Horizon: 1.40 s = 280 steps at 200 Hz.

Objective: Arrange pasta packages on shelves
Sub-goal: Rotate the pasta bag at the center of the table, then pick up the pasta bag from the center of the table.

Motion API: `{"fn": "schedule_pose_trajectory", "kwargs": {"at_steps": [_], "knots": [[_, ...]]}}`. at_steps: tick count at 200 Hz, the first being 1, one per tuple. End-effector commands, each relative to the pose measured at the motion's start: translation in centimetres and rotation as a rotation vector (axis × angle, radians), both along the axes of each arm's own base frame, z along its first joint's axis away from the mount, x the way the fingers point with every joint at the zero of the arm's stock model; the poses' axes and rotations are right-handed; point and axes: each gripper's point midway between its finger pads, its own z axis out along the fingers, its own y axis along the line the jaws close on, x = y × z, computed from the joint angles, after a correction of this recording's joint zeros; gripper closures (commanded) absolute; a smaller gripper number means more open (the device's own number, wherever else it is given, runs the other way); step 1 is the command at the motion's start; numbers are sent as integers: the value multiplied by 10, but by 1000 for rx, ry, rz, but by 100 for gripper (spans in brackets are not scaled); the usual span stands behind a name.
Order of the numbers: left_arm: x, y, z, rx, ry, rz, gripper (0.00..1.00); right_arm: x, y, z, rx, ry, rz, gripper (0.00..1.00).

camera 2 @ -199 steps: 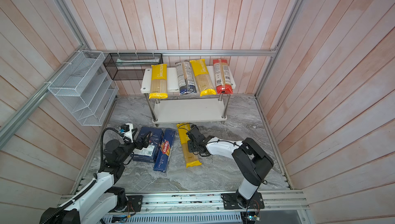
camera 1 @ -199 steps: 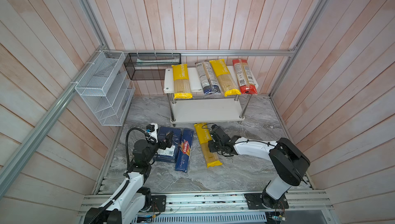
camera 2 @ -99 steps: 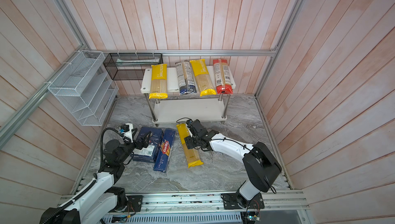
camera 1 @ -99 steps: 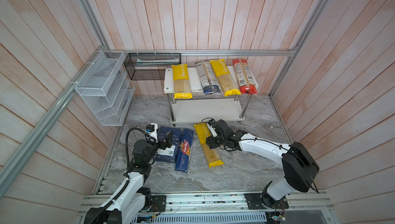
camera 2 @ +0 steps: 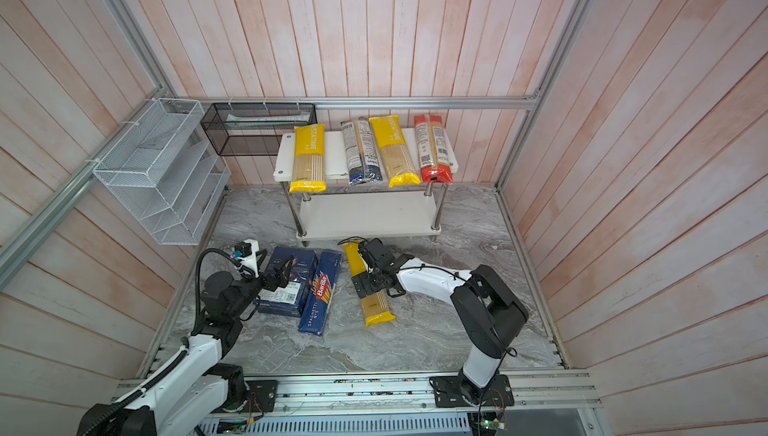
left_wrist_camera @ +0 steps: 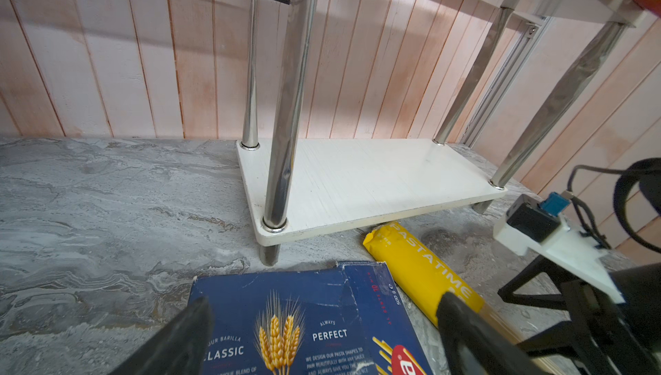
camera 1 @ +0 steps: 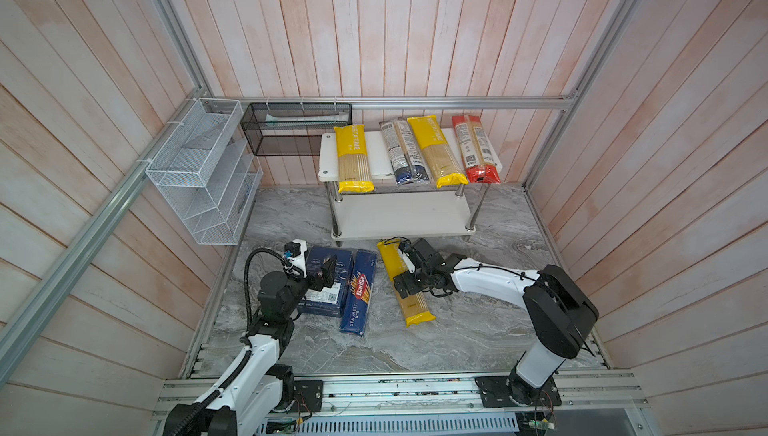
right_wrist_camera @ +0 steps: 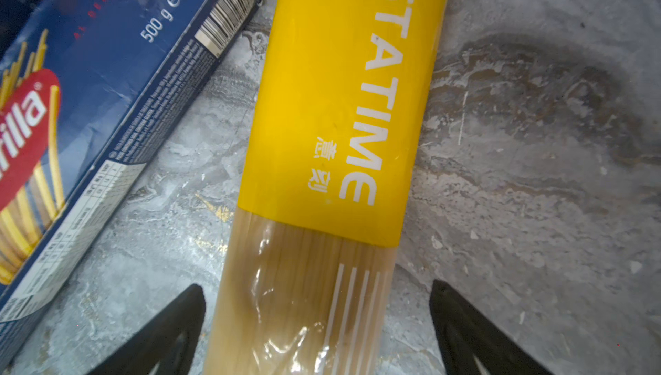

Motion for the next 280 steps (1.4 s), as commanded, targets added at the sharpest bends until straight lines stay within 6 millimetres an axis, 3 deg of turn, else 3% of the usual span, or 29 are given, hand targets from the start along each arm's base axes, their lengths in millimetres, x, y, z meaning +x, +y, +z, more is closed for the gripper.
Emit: {"fn": "schedule_pose_trajectory", "kwargs": {"at_steps": [1,204,246,280], "knots": [[-1,1,3,-8,-19,1,0,-3,6,-3,13,11,-9,2],[1,1,1,-9,-6,-1,0,-9,-7,-53,-58,68,-72,3],[0,1,2,-9,-14,4,0,-18,-17,-71,-75,108,-79,13],[1,1,2,-9,-11,1,0,-19,-23,-76,-108,109,-94,17]]}}
